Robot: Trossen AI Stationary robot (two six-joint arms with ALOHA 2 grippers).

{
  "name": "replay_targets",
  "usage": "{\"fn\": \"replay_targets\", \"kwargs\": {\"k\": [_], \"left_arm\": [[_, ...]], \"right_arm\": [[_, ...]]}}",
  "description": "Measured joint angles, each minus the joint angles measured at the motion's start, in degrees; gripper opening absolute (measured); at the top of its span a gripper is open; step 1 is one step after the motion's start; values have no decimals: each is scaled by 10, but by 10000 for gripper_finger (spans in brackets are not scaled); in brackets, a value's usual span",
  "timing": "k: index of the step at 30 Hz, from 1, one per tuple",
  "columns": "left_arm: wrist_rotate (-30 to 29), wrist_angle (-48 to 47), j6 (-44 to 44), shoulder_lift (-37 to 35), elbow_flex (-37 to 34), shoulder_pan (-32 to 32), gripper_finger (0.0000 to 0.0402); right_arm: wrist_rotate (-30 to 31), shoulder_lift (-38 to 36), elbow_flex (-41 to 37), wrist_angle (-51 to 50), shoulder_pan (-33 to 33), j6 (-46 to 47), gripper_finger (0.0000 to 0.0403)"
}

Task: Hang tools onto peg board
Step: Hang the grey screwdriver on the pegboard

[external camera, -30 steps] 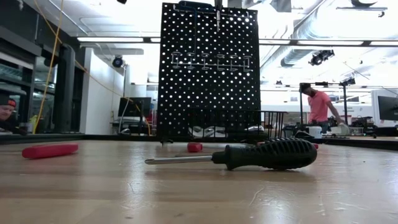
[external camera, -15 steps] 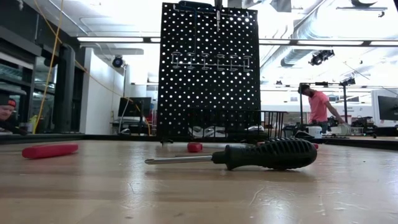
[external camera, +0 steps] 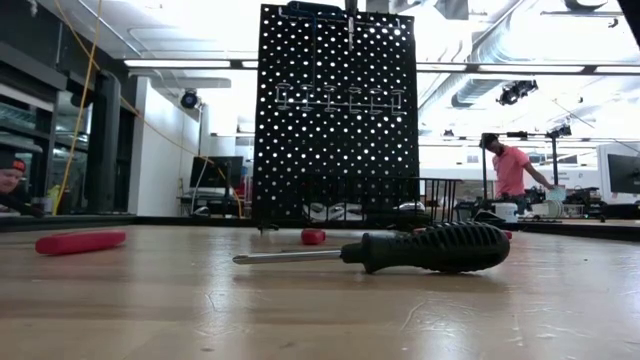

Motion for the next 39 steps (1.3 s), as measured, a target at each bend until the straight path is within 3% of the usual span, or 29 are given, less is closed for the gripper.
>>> {"fn": "replay_targets", "kwargs": {"k": [4,9,12,15,17,25,29,34,39], "left_arm": [[-9,-14,17,-17,0,0,285],[-8,-18,28,-21,0,6,285],[-7,-21,28,-20,0,11,285],[-7,-20,28,-20,0,23,285],[-10,-20,24,-20,0,33,285],[-60,-19,-1,0,0,66,285],[-62,-13,-15,18,0,73,285],[-66,0,-17,44,0,73,285],[-68,4,-21,64,0,73,285]], "right_arm": [[59,-68,-78,-71,9,31,71],[144,-234,-372,-21,45,166,71],[174,-359,-526,101,68,205,71],[180,-431,-591,295,74,115,71],[181,-434,-586,350,65,35,71],[133,-324,-440,334,-16,-109,71],[135,-297,-398,311,-51,-139,71],[94,-274,-388,312,-81,-142,71],[120,-254,-396,319,-85,-148,71]]}}
